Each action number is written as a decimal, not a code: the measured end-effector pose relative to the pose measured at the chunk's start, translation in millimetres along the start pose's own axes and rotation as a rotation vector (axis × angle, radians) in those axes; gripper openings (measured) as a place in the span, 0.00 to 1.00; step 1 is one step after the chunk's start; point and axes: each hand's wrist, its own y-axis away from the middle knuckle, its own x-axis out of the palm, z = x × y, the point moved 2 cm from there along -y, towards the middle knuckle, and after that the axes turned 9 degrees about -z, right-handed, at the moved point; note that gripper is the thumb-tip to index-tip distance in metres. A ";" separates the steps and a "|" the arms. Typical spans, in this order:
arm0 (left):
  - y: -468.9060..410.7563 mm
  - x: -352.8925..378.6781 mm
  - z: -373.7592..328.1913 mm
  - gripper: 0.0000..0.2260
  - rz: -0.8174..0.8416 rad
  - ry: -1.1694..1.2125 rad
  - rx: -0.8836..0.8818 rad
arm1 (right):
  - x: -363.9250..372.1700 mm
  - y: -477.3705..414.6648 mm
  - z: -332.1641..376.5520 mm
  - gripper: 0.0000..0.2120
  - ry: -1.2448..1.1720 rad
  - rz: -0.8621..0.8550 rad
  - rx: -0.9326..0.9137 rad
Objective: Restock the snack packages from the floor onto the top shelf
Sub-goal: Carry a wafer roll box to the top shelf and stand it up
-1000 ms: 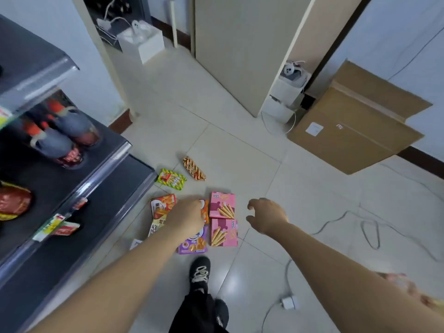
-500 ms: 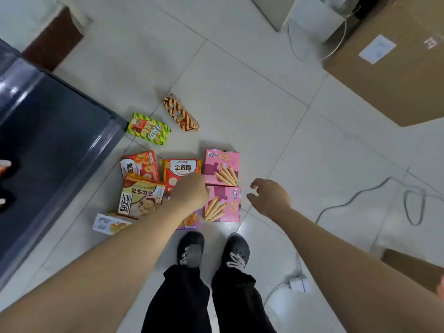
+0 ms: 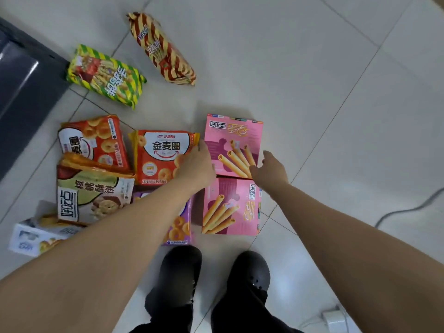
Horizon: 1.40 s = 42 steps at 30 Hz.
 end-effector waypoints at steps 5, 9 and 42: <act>-11.1 2.6 -8.4 0.09 0.063 0.412 -0.223 | 9.5 -14.5 10.0 0.18 -0.383 0.014 0.142; 16.0 -31.0 -22.7 0.03 0.004 0.568 -0.198 | -13.6 1.8 17.6 0.18 -0.421 -0.115 0.105; 497.5 -446.3 -29.0 0.15 -1.147 1.037 -0.581 | -271.9 516.6 320.7 0.12 -0.391 -0.024 -0.815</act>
